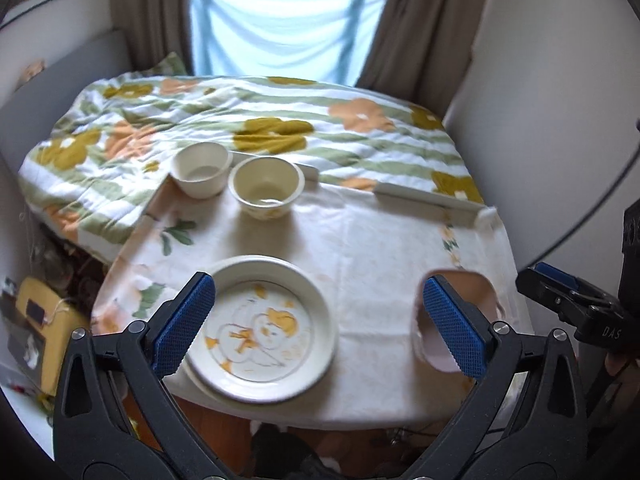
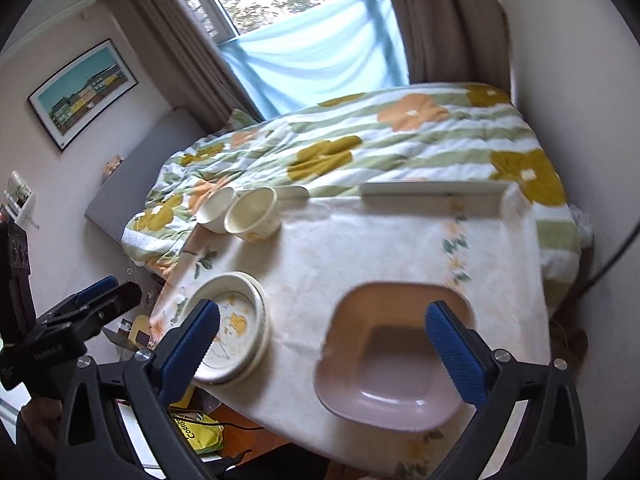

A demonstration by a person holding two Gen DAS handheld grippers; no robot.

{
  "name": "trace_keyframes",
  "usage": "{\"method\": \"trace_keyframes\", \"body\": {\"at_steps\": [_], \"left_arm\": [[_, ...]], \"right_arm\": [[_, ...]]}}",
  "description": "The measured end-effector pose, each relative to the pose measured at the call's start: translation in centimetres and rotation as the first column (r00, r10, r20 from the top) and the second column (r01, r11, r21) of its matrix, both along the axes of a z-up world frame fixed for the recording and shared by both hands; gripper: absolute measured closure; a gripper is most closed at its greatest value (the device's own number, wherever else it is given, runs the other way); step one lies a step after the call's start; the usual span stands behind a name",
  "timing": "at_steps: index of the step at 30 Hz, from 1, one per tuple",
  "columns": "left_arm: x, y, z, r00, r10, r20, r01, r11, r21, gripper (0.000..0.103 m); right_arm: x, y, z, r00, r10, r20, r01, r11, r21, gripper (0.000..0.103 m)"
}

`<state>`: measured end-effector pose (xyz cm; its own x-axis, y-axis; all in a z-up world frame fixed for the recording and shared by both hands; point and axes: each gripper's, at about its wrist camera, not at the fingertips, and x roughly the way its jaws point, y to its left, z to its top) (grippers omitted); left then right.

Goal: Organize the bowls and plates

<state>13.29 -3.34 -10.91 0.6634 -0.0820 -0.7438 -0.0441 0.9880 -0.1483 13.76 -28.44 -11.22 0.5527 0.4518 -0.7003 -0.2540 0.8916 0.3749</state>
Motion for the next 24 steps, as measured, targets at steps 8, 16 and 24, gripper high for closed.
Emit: {"method": "trace_keyframes", "body": {"at_steps": [8, 16, 24], "left_arm": [[6.0, 8.7, -0.2, 0.998, 0.062, -0.023, -0.063, 0.996, -0.063, 0.0], [15.0, 15.1, -5.6, 0.985, 0.026, -0.169, -0.061, 0.977, -0.206, 0.0], [22.1, 15.7, -13.0, 0.954, -0.073, -0.289, -0.003, 0.967, -0.254, 0.017]], "right_arm": [[5.8, 6.6, 1.2, 0.998, 0.063, -0.009, -0.064, 0.997, -0.043, 0.001], [14.3, 13.2, -2.9, 0.984, -0.02, -0.178, 0.01, 0.998, -0.059, 0.001], [20.2, 17.1, -9.8, 0.947, -0.062, -0.314, 0.05, 0.998, -0.047, 0.002]]}}
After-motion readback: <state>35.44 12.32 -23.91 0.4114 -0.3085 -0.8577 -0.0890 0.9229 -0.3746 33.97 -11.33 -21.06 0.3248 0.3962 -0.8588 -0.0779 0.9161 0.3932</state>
